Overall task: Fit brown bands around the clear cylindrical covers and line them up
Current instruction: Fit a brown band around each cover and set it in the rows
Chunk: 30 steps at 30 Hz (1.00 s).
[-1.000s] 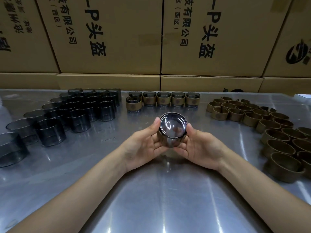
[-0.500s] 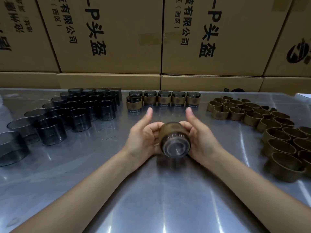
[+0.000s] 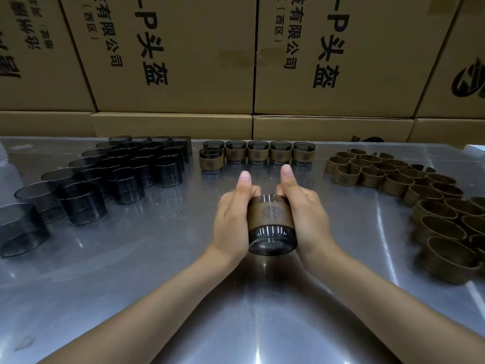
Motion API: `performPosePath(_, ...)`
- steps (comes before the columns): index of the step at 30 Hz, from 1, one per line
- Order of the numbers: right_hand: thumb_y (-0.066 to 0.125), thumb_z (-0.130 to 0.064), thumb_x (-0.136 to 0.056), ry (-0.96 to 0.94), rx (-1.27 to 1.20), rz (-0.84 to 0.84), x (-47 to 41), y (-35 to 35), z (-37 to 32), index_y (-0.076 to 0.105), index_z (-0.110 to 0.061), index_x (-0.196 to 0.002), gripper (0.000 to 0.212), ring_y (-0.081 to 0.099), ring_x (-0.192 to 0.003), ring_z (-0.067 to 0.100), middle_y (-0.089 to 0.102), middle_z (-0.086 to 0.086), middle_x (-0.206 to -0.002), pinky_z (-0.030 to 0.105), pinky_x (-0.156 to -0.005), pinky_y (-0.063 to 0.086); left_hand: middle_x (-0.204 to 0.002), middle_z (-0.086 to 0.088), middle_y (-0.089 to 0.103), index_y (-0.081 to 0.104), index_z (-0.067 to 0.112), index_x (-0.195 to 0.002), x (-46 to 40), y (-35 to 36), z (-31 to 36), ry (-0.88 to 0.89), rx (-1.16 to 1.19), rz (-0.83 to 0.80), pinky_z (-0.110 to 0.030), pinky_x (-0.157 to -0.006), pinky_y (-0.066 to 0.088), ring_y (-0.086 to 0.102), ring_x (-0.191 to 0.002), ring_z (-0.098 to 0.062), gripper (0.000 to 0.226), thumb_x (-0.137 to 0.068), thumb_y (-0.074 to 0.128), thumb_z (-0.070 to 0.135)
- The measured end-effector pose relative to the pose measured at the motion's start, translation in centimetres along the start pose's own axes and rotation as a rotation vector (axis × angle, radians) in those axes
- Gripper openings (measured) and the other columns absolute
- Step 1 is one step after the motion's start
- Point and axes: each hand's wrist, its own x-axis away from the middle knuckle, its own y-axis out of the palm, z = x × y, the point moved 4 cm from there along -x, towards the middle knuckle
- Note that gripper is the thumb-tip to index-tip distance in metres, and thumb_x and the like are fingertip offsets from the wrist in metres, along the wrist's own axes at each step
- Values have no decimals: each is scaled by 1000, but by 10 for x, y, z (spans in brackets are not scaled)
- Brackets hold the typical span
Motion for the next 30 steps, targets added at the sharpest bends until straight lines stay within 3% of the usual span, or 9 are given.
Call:
performPosePath(6, 46, -45, -94, -29, 31, -8, -1, 1, 2, 41, -15, -52, 52, 39, -43, 4, 39, -8, -45, 12, -44, 34, -46, 11, 26, 28, 18, -52, -3, -3, -3, 68, -66, -35, -14, -45, 27, 27, -43, -5, 53, -105, 30, 28)
performPosePath(9, 45, -48, -91, -93, 74, 3, -3, 0, 6, 42, -14, -52, 52, 39, -41, 2, 39, -10, -43, 11, -44, 34, -50, 10, 28, 30, 22, -52, -8, -8, -9, 97, -152, -90, -26, -52, 27, 28, -48, -7, 54, -104, 34, 34)
performPosePath(11, 44, -52, -87, -187, 158, 14, -5, -5, 9, 46, -7, -53, 56, 44, -50, 7, 44, -5, -49, 19, -54, 39, -55, 9, 34, 36, 21, -55, -11, -13, -14, 175, -281, -165, -33, -59, 29, 34, -56, -10, 47, -96, 42, 44)
performPosePath(14, 42, -49, -88, -322, 310, 76, -12, -18, 15, 51, -9, -55, 53, 47, -68, 15, 48, -4, -62, 34, -71, 38, -69, 12, 45, 44, 20, -70, -11, -15, -20, 379, -613, -273, -22, -70, 35, 45, -75, -6, 38, -82, 51, 55)
performPosePath(18, 43, -52, -90, -258, 373, 69, -20, -23, 25, 53, -25, -56, 44, 51, -73, 2, 49, -8, -76, 21, -70, 40, -82, 12, 46, 45, 22, -81, -14, -15, -30, 409, -777, -347, -21, -71, 36, 41, -80, -6, 40, -76, 67, 56)
performPosePath(22, 42, -36, -101, -219, 443, 55, -23, -24, 31, 59, -28, -74, 32, 52, -85, -8, 49, -10, -92, 11, -75, 39, -96, 8, 50, 51, 20, -87, -30, -25, -42, 389, -862, -305, -23, -75, 39, 45, -89, -10, 33, -77, 78, 36)
performPosePath(25, 38, -36, -102, -100, 435, 58, -26, -26, 36, 57, -30, -83, 27, 54, -90, 2, 51, -12, -95, 29, -83, 45, -107, 7, 47, 51, 21, -94, -53, -33, -54, 309, -923, -205, -24, -72, 42, 50, -93, -12, 29, -81, 75, 33)
performPosePath(27, 38, -38, -101, -21, 450, 40, -27, -27, 40, 57, -29, -85, 26, 57, -89, 10, 57, -5, -96, 37, -83, 47, -112, 6, 46, 51, 19, -99, -72, -38, -62, 268, -959, -146, -26, -72, 45, 51, -93, -11, 30, -83, 73, 31)
performPosePath(30, 41, -37, -100, 11, 442, 22, -27, -26, 42, 56, -26, -87, 23, 59, -83, 16, 63, -1, -88, 35, -75, 47, -115, 2, 44, 50, 14, -106, -102, -42, -72, 232, -993, -81, -29, -71, 44, 49, -92, -12, 34, -85, 72, 30)
